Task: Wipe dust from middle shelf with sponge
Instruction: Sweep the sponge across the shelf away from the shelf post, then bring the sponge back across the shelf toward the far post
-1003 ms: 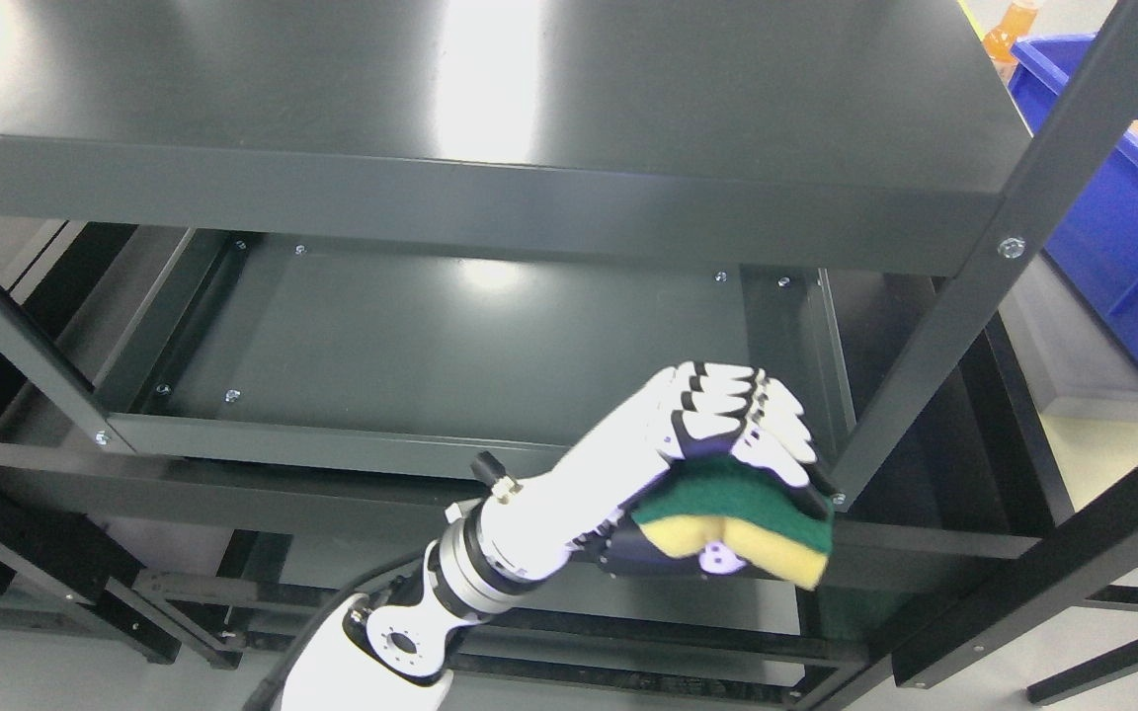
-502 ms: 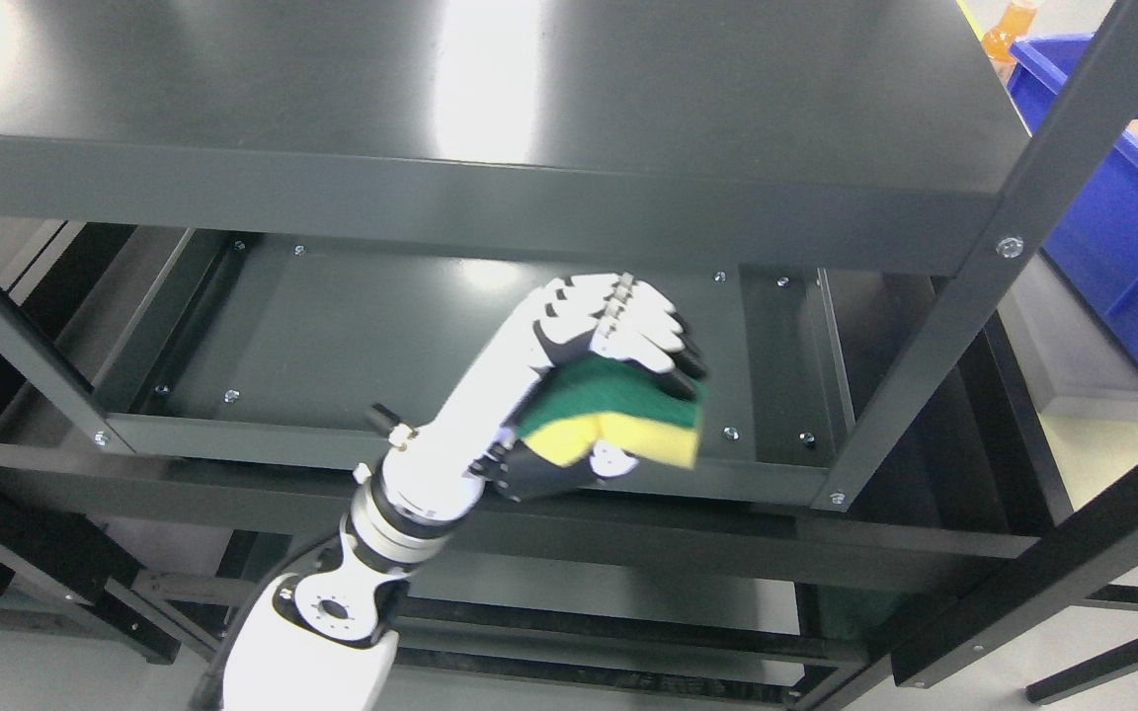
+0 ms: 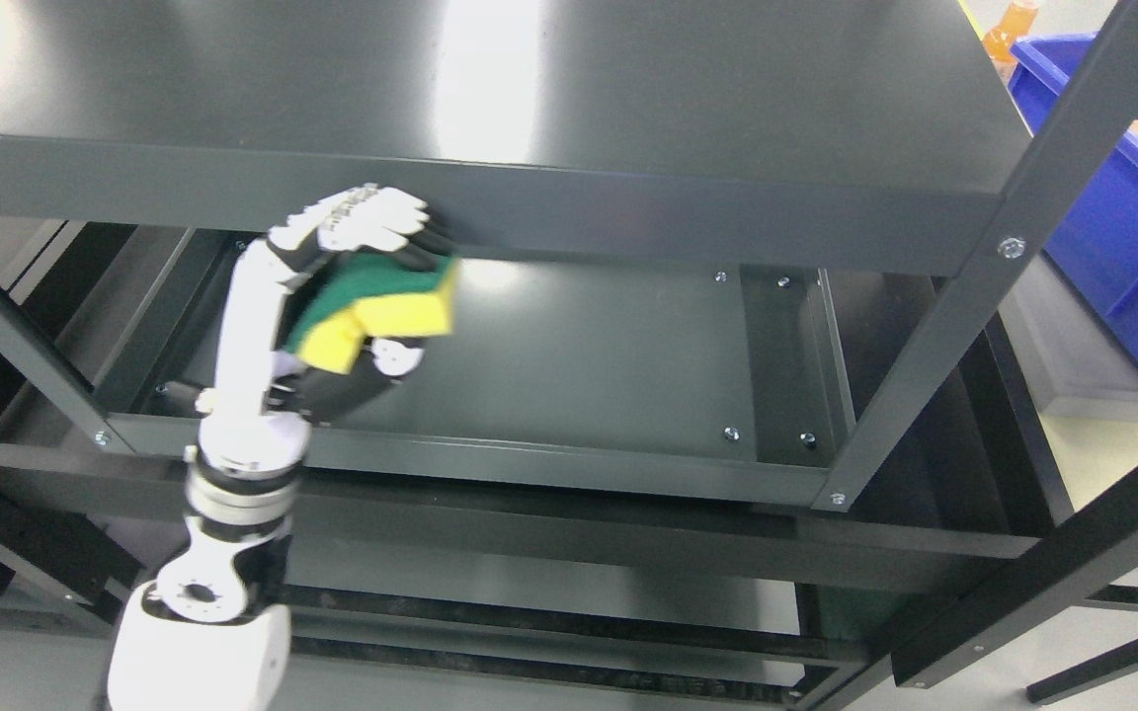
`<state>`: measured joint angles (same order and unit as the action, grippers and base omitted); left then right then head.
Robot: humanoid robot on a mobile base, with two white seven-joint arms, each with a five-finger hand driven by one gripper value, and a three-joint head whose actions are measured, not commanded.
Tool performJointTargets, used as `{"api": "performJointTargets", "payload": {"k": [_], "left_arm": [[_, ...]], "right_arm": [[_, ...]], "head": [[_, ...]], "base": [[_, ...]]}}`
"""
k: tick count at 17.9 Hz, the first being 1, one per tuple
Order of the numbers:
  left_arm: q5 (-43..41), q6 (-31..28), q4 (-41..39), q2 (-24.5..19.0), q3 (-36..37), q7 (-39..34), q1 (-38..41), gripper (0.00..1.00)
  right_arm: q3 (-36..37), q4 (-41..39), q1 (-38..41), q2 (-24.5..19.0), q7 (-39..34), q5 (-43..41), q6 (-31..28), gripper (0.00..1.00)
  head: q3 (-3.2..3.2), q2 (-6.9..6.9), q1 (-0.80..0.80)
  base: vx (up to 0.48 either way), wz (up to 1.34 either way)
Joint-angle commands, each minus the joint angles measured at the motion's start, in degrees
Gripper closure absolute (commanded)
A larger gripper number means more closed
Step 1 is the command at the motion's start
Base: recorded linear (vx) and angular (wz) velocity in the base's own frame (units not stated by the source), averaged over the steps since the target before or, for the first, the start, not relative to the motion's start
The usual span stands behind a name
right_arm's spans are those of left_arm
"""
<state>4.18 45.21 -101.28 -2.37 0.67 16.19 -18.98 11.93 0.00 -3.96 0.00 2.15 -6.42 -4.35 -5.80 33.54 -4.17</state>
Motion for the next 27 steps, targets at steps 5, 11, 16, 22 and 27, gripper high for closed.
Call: {"api": "performJointTargets", "payload": {"k": [5,11,16,22,27], "left_arm": [[4.78,-0.21,4.14,-11.68,-34.23,-0.02,4.48,1.00],[5.40,-0.21,6.89,-14.50,-37.24,-0.02,4.48,1.00],[7.33,-0.21,5.40,-12.49,-28.74,-0.28,4.31,1.00],[6.98,-0.21,3.37,-10.55,-6.69,0.25,4.48,1.00],[1.19,-0.21,1.79,-4.15,5.11,0.34,1.94,1.00]], "right_arm": [[-0.07,-1.00,0.00,1.00,-0.04,0.00,-0.05,0.00],[0.02,-1.00,0.00,1.00,-0.04,0.00,-0.05,0.00],[0.02,-1.00,0.00,1.00,-0.04,0.00,-0.05,0.00],[0.02,-1.00,0.00,1.00,-0.04,0.00,-0.05,0.00],[0.02,-1.00,0.00,1.00,-0.04,0.00,-0.05,0.00]], "head": [[0.00,0.00,0.00],[0.00,0.00,0.00],[0.00,0.00,0.00],[0.00,0.00,0.00],[0.00,0.00,0.00]], "base": [[0.000,0.00],[0.000,0.00],[0.000,0.00],[0.000,0.00],[0.000,0.00]]}}
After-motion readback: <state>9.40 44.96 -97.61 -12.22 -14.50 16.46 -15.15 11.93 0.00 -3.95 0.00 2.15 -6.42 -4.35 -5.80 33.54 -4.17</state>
